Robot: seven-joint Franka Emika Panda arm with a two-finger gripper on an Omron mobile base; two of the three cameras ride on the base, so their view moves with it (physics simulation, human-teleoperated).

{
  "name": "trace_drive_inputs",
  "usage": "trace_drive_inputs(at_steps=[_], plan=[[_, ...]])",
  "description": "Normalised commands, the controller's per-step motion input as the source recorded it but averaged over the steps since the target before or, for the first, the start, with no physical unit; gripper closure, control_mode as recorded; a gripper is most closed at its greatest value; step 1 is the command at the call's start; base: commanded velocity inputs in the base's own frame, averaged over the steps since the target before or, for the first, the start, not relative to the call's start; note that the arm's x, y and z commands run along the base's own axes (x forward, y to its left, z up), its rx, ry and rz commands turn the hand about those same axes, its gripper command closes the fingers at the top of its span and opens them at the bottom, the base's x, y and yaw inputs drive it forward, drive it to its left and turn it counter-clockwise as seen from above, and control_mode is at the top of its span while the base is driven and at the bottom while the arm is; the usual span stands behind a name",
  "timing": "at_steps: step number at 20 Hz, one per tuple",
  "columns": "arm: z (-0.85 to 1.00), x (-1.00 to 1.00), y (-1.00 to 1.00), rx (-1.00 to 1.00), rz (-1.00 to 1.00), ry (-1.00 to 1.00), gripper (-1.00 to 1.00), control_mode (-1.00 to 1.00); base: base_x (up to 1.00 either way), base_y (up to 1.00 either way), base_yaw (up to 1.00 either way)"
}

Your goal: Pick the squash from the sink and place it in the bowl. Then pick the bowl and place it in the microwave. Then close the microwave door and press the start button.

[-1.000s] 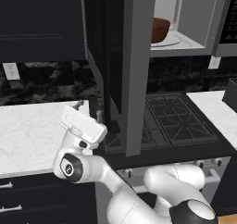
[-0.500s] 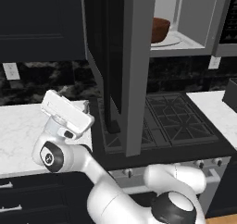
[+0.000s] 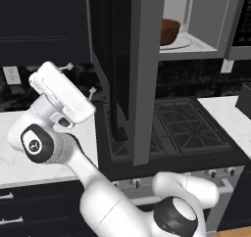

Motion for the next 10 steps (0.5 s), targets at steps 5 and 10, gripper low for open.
trace_drive_inputs(at_steps=[5, 10], plan=[[0.43, -0.42, -0.53, 0.29, 0.23, -0.34, -1.00, -1.00, 0.00, 0.00, 0.00], [0.24, -0.27, -0.68, 0.26, 0.26, -0.30, -1.00, -1.00, 0.00, 0.00, 0.00]])
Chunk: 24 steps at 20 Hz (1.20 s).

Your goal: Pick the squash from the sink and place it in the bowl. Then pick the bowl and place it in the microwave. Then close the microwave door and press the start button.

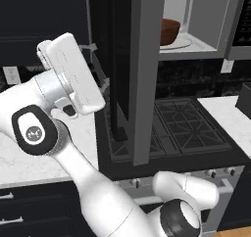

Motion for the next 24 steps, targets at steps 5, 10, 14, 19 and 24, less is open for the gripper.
trace_drive_inputs(at_steps=[5, 10, 14, 19, 24], plan=[[0.07, 0.00, -0.75, 0.20, 0.28, -0.22, -1.00, -1.00, 0.00, 0.00, 0.00], [0.00, 0.08, -0.77, 0.11, 0.29, -0.11, -1.00, -1.00, 0.00, 0.00, 0.00], [0.00, 0.35, -0.69, 0.07, 0.29, -0.06, -1.00, -1.00, 0.00, 0.00, 0.00], [0.00, 0.67, -0.63, 0.04, 0.26, -0.01, -1.00, -1.00, 0.00, 0.00, 0.00], [-0.01, 0.99, -0.55, 0.02, 0.27, 0.00, -1.00, -1.00, 0.00, 0.00, 0.00]])
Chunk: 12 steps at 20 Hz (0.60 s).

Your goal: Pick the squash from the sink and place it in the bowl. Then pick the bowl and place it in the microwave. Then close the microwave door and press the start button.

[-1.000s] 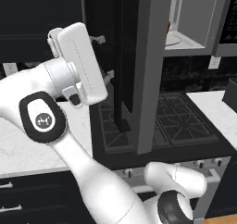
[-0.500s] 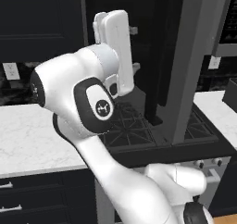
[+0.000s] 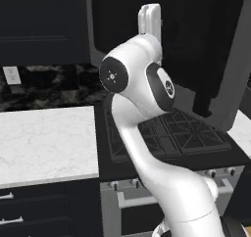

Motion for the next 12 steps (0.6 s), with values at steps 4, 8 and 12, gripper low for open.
trace_drive_inputs(at_steps=[4, 8, 12], plan=[[0.00, 1.00, -0.50, 0.03, 0.24, 0.00, -1.00, -1.00, 0.00, 0.00, 0.00], [0.00, 1.00, -0.48, 0.03, 0.23, 0.00, -1.00, -1.00, 0.00, 0.00, 0.00], [0.00, 1.00, -0.42, 0.07, 0.20, 0.02, -1.00, -1.00, 0.00, 0.00, 0.00]])
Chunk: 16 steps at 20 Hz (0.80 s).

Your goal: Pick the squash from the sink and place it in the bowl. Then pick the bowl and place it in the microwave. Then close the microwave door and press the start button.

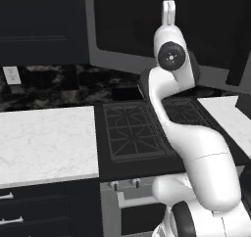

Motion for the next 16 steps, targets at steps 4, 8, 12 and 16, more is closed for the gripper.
trace_drive_inputs(at_steps=[4, 8, 12, 16], plan=[[0.03, 1.00, -0.32, 0.13, 0.12, 0.15, -1.00, -1.00, 0.00, 0.00, 0.00], [0.00, 1.00, -0.26, 0.12, 0.10, 0.15, -1.00, -1.00, 0.00, 0.00, 0.00], [0.00, 0.91, -0.21, 0.12, 0.09, 0.11, -1.00, -1.00, 0.00, 0.00, 0.00], [-0.07, 0.80, -0.26, 0.10, 0.09, 0.00, -1.00, -1.00, 0.00, 0.00, 0.00]])
